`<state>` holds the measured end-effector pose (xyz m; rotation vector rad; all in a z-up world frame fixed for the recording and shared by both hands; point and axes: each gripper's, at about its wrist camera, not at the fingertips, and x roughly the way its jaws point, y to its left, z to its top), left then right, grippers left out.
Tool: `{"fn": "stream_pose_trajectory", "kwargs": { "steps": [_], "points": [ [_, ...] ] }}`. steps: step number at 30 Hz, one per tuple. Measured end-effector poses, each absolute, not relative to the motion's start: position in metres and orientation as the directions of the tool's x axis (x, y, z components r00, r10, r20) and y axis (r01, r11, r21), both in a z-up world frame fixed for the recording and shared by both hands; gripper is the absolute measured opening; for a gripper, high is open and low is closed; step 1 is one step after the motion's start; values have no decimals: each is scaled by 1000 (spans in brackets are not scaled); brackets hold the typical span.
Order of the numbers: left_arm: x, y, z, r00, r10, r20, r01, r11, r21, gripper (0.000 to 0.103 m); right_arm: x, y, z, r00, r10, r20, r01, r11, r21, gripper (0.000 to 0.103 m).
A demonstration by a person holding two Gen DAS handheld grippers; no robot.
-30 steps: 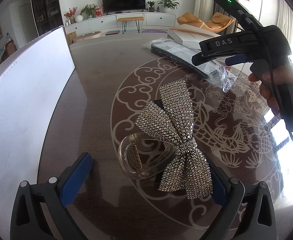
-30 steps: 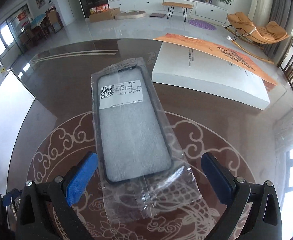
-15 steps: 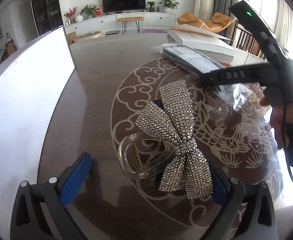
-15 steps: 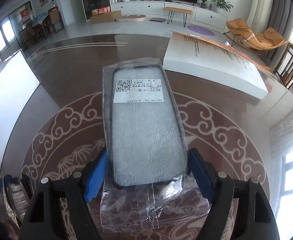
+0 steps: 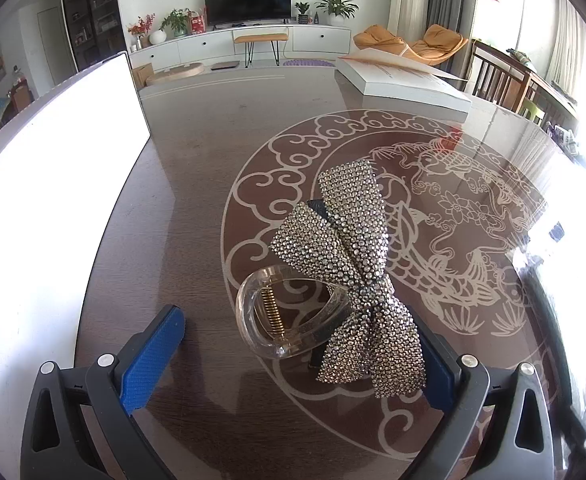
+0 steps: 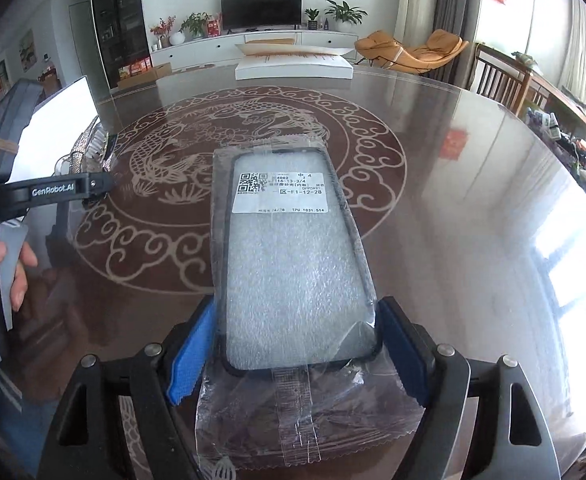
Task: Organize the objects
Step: 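Lift the phone case with the right tool while the left tool grasps the bow clip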
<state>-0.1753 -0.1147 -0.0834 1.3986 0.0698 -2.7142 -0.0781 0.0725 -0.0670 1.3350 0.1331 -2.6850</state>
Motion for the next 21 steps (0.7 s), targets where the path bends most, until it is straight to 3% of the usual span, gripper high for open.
{"fn": "stream_pose_trajectory", "kwargs": {
  "steps": [2, 9, 14, 15, 16, 21],
  "points": [
    [-175, -115, -83, -578, -57, -814, 99, -995, -1, 103, -75, 70, -68, -559, -105, -822, 189, -982, -3, 93],
    [-178, -114, -82, -555, -29, -832, 53, -999, -1, 103, -115, 71, -64, -352, -138, -926, 258, -965, 45, 95],
    [-187, -111, -81, -517, -18, -856, 31, -1000, 3, 103, -148, 57, -69, -343, -96, -934, 274, -962, -2, 101],
    [-187, -111, -79, -529, -12, -848, 19, -1000, 3, 88, -150, 57, -67, -353, -94, -931, 265, -964, -3, 92],
    [-183, -111, -74, -552, -2, -834, 4, -1000, 0, 55, -148, 59, -62, -381, -96, -919, 251, -968, -3, 76],
    [-159, -113, -54, -602, 23, -798, -4, -1000, -26, 43, -125, 81, -48, -400, -165, -902, 181, -979, 99, 75]
  ]
}}
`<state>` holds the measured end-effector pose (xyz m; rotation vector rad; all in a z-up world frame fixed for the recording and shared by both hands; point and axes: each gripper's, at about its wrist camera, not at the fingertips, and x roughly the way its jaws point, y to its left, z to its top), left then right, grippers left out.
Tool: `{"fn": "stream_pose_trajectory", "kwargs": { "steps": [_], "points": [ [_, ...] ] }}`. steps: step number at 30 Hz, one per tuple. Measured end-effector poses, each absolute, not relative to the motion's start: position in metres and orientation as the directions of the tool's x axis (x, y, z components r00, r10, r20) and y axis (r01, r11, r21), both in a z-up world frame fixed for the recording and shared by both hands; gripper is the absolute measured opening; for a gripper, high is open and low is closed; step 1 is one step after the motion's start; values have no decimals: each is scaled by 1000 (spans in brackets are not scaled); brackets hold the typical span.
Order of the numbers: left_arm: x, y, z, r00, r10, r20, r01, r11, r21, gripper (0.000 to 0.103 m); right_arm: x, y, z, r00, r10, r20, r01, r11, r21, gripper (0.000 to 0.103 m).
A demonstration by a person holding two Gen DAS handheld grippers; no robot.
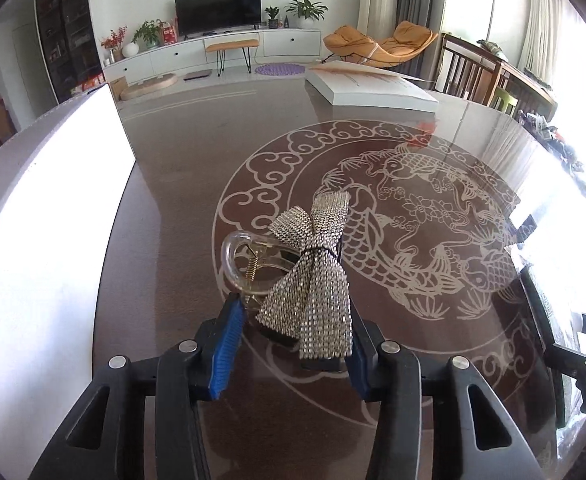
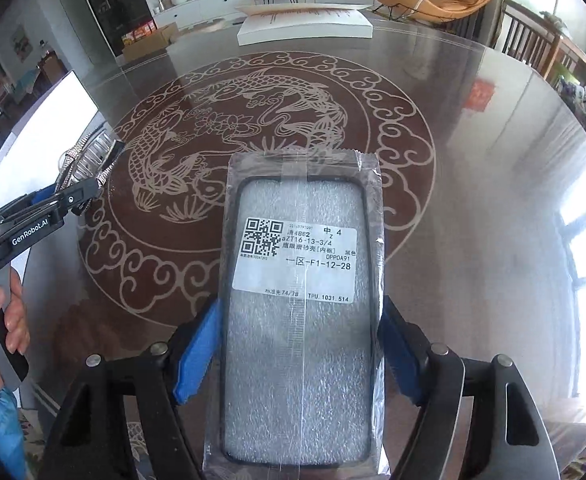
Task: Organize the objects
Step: 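Lift the phone case with the right tool while the left tool grasps the bow clip, then hold the bow clip and phone case above the table with both tools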
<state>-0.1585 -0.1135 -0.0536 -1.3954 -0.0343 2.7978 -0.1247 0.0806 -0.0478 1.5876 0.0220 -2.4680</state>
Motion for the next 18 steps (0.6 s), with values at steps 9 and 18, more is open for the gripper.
{"fn": "stream_pose_trajectory", "kwargs": {
  "steps": [9, 18],
  "points": [
    [-98, -118, -21, -631, 111, -768, -28, -992, -120, 22, -96, 80, 1, -468, -305, -829, 177, -952, 250, 75],
    [-59, -132, -10, -666, 103, -739, -35, -994, -107, 89, -68, 82, 2, -470, -369, -802, 167, -929, 329, 75]
  ]
}}
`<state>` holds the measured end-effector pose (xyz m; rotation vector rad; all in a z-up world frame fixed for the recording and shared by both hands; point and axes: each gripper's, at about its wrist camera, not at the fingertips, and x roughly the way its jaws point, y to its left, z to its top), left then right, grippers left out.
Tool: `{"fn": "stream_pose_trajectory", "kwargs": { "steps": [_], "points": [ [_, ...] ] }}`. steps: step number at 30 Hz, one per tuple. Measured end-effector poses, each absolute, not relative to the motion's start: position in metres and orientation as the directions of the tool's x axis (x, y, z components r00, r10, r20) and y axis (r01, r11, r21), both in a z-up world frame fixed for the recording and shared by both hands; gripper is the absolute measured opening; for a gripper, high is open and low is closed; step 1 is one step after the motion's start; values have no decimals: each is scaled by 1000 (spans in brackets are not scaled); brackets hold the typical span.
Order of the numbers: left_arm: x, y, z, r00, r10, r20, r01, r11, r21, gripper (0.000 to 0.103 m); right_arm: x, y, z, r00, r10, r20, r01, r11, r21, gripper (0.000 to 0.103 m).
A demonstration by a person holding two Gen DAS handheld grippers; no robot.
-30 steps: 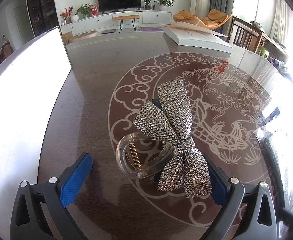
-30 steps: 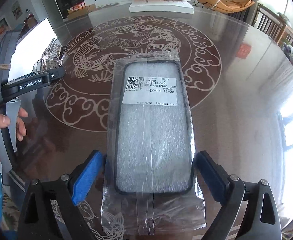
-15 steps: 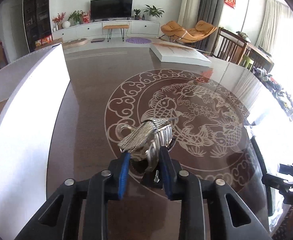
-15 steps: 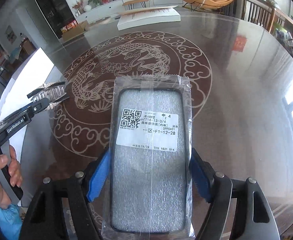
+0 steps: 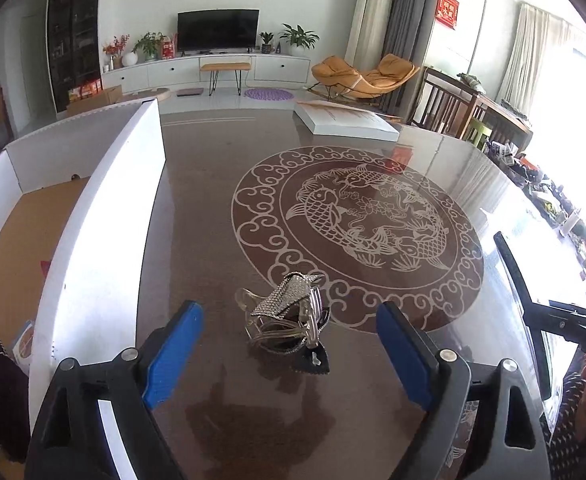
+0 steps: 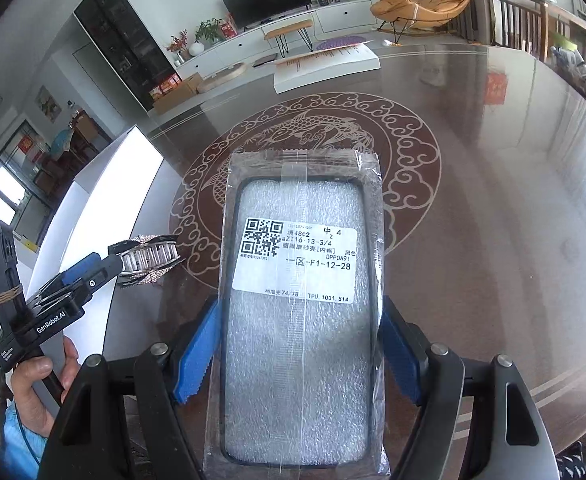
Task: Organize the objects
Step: 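Hold the bow clip and phone case above the table with both tools, then carry the bow clip and phone case into the white bin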
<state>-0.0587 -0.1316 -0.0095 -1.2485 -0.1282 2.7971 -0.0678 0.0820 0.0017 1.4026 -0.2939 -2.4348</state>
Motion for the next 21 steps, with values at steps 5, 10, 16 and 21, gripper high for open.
{"fn": "stream_pose_trajectory", "kwargs": {
  "steps": [5, 10, 16, 21],
  "points": [
    [-67, -124, -30, -641, 52, -766, -9, -998, -61, 89, -52, 82, -1, -466, -388, -795, 177, -921, 346, 75],
    [-84, -117, -66, -549, -7, -836, 11, -1000, 1, 89, -41, 82, 4, -476, -395, -786, 194, -919, 344, 75],
    [-75, -123, -71, -610, 42, -791, 10, -998, -60, 51, -34, 88, 5, -487, -388, -782, 190, -921, 339, 75],
    [-57, -128, -30, -668, 139, -731, 11, -980, -197, 51, -38, 80, 6, -472, -382, -794, 197, -924, 327, 75]
  ]
}}
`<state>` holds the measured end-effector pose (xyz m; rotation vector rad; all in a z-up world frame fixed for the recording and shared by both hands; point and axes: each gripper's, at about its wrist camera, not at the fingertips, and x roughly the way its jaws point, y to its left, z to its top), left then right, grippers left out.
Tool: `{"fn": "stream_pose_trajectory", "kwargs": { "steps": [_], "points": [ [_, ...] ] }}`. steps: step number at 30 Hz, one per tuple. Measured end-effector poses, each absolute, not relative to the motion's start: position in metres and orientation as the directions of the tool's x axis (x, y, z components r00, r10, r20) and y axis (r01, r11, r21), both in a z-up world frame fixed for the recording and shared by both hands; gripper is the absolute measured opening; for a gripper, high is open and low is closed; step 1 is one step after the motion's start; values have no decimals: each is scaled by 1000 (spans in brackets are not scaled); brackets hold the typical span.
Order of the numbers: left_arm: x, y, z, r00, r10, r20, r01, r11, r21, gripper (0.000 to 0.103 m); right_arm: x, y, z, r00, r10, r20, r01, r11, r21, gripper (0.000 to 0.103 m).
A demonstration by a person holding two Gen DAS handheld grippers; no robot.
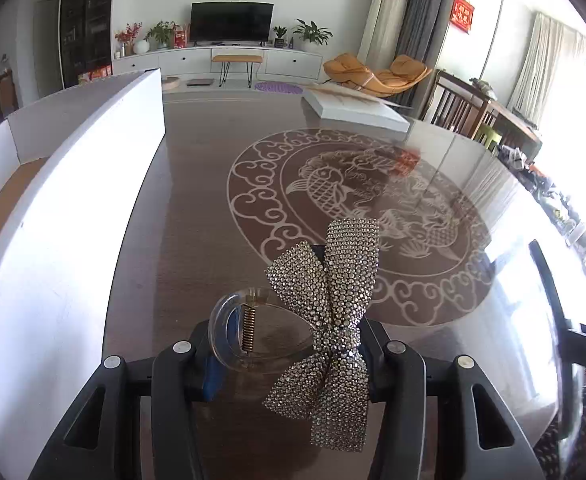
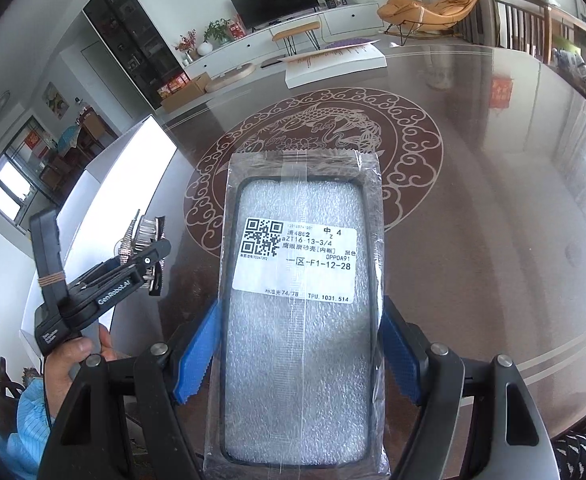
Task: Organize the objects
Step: 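Carry the bow clip and phone case into the white bin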
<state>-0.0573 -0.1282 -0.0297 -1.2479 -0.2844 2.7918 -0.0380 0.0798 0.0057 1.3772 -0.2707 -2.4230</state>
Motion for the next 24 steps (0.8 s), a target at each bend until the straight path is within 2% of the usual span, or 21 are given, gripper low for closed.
{"fn": "stream_pose_trajectory", "kwargs": {
  "steps": [3, 6, 9, 13, 17, 18, 19, 21, 22, 24],
  "points": [
    [-34, -140, 19, -705, 216, -676, -7, -955, -298, 51, -47, 54, 20, -466, -417, -780, 240, -908, 342, 75],
    [-11, -176, 57, -734, 192, -651, 12, -955, -296, 51, -55, 4, 44, -448, -491, -747, 332, -867, 370, 75],
    [9, -230, 73, -734, 47, -677, 131, -969, -209, 51, -60, -65, 71, -399, -583, -708, 450, -797, 403, 75],
    [22, -305, 57, -631, -241, -737, 359, -933, -2, 51, -58, -170, 96, -294, -677, -674, 594, -682, 427, 75],
    [24, -360, 28, -469, -370, -802, 506, -857, 99, 54, -54, -265, 90, -208, -680, -703, 686, -614, 391, 76],
    [26, -367, 20, -438, -387, -812, 530, -840, 115, 59, -54, -284, 84, -186, -671, -718, 701, -602, 381, 76],
    [27, -373, 15, -418, -391, -820, 543, -831, 119, 69, -55, -300, 75, -168, -658, -735, 713, -596, 371, 76],
    [30, -379, 10, -412, -393, -822, 558, -822, 114, 83, -55, -323, 53, -113, -625, -773, 723, -585, 367, 77],
    [32, -379, 9, -415, -398, -818, 561, -820, 114, 89, -55, -329, 42, -77, -610, -789, 719, -582, 379, 77],
    [32, -378, 8, -408, -424, -809, 567, -812, 140, 95, -57, -328, 27, -36, -610, -792, 695, -584, 419, 77]
  ]
}}
